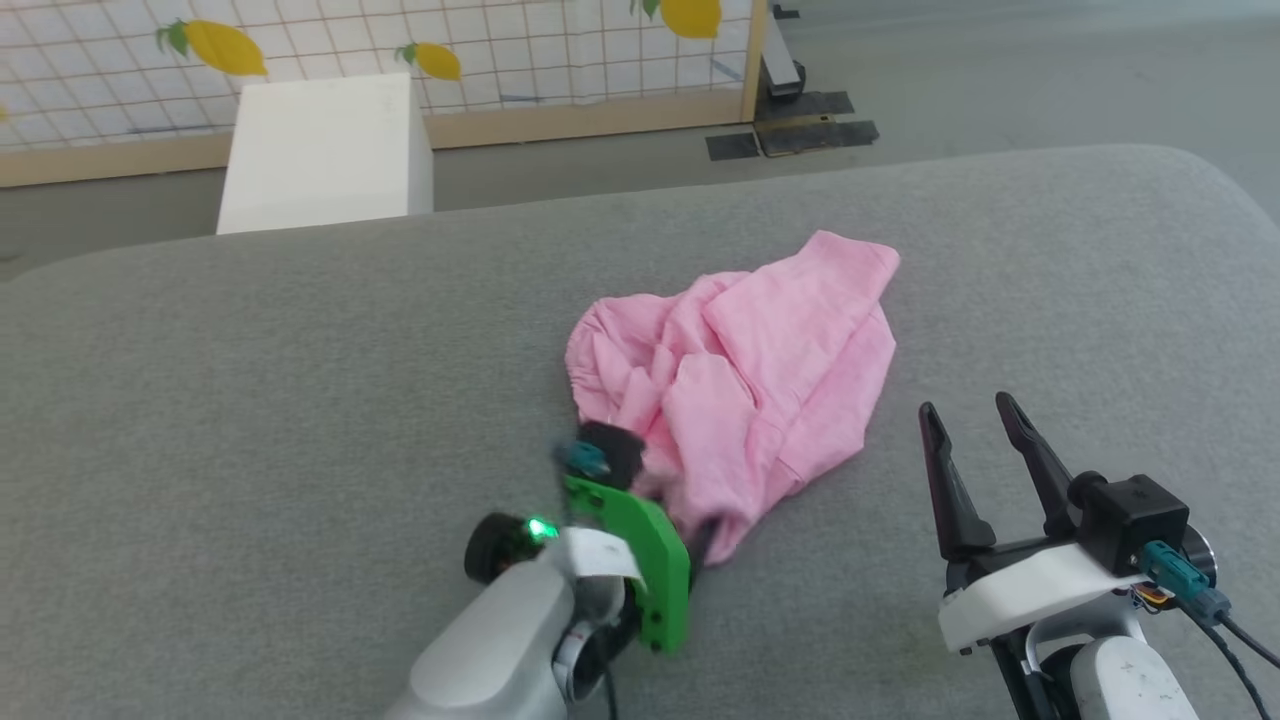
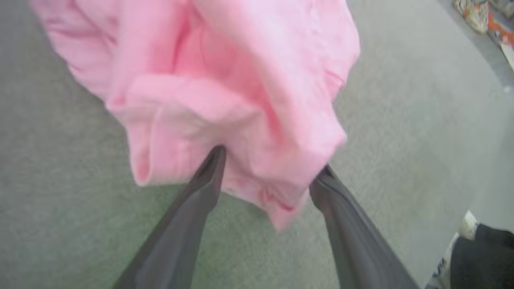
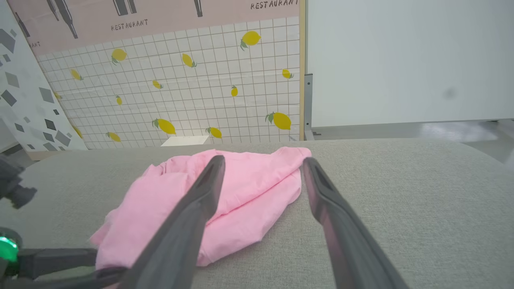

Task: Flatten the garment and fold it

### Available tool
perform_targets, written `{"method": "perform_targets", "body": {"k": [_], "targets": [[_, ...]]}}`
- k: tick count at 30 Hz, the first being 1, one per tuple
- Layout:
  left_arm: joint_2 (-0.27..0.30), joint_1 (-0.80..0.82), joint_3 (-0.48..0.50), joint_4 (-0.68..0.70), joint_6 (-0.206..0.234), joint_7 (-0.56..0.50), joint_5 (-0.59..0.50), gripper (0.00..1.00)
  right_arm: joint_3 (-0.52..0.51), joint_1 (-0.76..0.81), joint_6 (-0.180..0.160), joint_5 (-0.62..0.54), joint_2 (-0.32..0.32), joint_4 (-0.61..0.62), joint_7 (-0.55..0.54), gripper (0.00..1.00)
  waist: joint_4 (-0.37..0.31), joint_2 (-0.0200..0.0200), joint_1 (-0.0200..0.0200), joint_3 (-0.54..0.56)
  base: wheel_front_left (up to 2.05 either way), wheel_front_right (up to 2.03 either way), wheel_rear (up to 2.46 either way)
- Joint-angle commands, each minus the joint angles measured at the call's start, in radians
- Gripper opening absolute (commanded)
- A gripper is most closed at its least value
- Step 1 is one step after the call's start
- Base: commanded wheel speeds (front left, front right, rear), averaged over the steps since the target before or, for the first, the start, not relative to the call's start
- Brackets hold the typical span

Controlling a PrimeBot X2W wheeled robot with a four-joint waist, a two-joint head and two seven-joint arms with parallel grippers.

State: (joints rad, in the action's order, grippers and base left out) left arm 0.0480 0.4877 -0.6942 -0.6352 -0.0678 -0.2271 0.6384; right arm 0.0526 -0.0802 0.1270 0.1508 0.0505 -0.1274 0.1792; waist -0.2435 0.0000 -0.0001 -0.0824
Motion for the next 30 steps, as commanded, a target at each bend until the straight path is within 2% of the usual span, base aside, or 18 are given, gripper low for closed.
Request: {"method": "perform_targets", "body": {"k": [1,4,9,14,18,23,30], "targets": [[0.003,-0.010,0.025,0.022,0.015,0.066,0.002,1.00,0.000,0.012,0.004,0.001,0.000,0.001,-0.003,1.00,0.021,0.0000,0.0001,0.017,0.00,0.00,0.00],[0.024,-0.022,0.075,0.086,0.039,0.238,-0.017,1.00,-0.006,0.021,0.004,-0.004,0.000,0.009,-0.007,1.00,0.047,0.0000,0.0001,0.032,0.00,0.00,0.00],[0.088,-0.064,0.168,0.204,0.095,0.455,-0.052,1.00,-0.021,0.033,0.004,-0.017,0.000,0.030,-0.015,1.00,0.094,0.0000,0.0001,0.053,0.00,0.00,0.00],[0.150,-0.134,0.274,0.314,0.141,0.487,-0.097,1.00,-0.030,0.040,0.004,-0.023,0.000,0.051,-0.025,1.00,0.126,0.0000,0.0001,0.064,0.00,0.00,0.00],[0.167,-0.218,0.380,0.403,0.155,0.488,-0.152,1.00,-0.033,0.042,0.004,-0.024,0.000,0.061,-0.030,1.00,0.138,0.0000,0.0001,0.065,0.00,0.00,0.00],[0.157,-0.327,0.475,0.468,0.139,0.489,-0.214,1.00,-0.031,0.051,0.004,-0.024,0.000,0.062,-0.032,1.00,0.145,0.0000,0.0001,0.064,0.00,0.00,0.00],[0.128,-0.417,0.540,0.518,0.110,0.489,-0.296,1.00,-0.035,0.062,0.004,-0.026,0.000,0.062,-0.034,1.00,0.151,0.0000,0.0001,0.059,0.00,0.00,0.00]]}}
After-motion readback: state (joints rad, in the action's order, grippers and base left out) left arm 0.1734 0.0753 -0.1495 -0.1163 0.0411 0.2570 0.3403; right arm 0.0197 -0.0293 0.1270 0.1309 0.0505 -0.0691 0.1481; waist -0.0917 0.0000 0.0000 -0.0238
